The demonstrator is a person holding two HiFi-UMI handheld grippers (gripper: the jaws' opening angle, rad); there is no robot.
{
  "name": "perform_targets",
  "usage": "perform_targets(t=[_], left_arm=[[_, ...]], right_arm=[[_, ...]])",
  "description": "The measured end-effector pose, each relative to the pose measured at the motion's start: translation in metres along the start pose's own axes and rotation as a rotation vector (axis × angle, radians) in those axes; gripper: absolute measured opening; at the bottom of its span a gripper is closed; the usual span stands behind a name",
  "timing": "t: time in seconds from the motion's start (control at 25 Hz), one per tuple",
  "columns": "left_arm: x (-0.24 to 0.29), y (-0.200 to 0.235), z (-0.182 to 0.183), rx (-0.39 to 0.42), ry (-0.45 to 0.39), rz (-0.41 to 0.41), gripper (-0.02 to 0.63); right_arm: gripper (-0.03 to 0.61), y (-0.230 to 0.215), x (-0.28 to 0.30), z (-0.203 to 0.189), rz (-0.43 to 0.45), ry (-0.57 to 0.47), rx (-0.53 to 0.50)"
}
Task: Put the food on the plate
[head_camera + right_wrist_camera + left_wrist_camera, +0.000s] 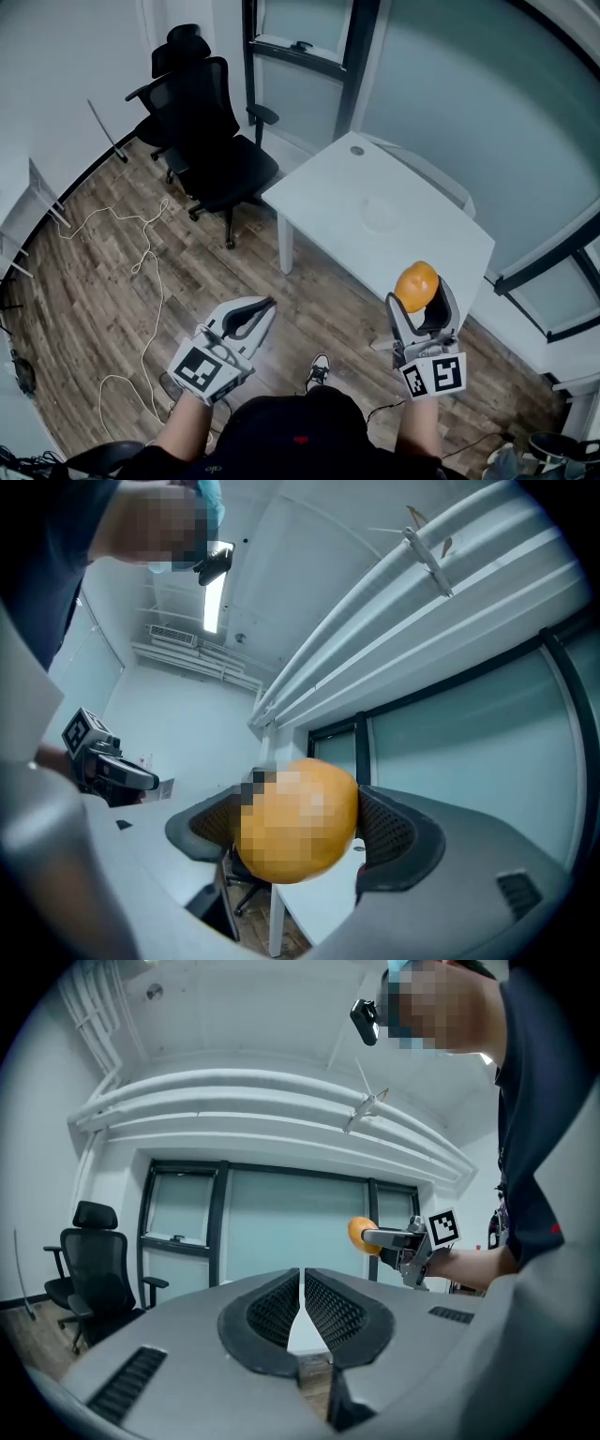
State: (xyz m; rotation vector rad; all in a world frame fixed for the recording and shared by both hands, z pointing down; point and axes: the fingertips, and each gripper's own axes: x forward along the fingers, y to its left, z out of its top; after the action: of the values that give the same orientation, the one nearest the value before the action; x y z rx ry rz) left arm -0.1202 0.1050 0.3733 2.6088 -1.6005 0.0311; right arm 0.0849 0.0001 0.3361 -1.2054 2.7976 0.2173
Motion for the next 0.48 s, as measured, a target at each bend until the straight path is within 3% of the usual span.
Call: perform_targets(t=[0.48], left_arm=[[0.185,0.003,0.016,0.020,0.032,-0.007,0.035]], right_arm=[[0.379,-0.163,0.073,-0.039,0.020,-0.001,0.013]])
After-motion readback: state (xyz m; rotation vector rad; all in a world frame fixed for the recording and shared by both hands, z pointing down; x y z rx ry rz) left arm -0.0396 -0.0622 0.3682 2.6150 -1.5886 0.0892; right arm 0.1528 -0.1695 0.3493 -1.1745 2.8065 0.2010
